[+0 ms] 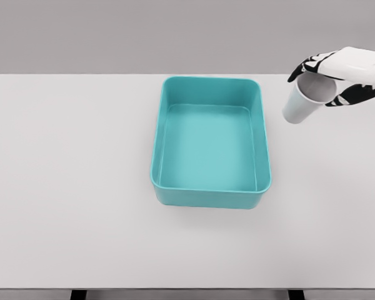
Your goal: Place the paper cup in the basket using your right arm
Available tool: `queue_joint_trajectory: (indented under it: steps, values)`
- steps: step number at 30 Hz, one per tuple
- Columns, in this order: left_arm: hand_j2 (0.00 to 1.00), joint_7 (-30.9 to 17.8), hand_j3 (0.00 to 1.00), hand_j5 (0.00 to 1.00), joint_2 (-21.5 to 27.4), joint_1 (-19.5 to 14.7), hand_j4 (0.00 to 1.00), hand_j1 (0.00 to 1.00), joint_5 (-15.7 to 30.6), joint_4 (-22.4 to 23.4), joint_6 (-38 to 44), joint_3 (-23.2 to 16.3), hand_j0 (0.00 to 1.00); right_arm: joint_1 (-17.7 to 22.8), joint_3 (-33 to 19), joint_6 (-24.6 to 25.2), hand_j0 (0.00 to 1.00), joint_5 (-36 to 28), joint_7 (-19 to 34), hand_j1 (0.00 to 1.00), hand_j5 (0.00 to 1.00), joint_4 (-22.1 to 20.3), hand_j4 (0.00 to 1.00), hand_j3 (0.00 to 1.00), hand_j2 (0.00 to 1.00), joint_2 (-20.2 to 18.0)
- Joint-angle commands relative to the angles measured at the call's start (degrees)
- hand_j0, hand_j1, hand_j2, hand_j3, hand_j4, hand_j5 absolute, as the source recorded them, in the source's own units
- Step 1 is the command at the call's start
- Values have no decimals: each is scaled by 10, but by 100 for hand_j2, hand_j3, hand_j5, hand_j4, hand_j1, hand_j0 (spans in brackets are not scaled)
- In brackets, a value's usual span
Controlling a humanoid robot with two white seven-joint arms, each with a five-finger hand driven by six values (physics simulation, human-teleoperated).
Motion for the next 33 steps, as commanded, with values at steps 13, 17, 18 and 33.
queue_joint_trajectory:
  steps: [13,17,18,33]
  values:
    - [100,0,100,100,0,0,100,100,0,1,0,0,100,-9,3,1,68,-1,0,68,68,-12,68,68,68,37]
    - [100,0,100,100,0,0,100,100,0,0,0,0,100,-10,6,1,68,-1,0,68,68,-12,68,68,68,59]
    - [100,0,100,100,0,0,100,100,0,0,0,0,100,-10,7,1,68,-1,0,68,68,-12,68,68,68,62]
    - [100,0,100,100,0,0,100,100,0,0,0,0,100,-11,30,2,67,-1,0,67,67,-9,67,67,67,112]
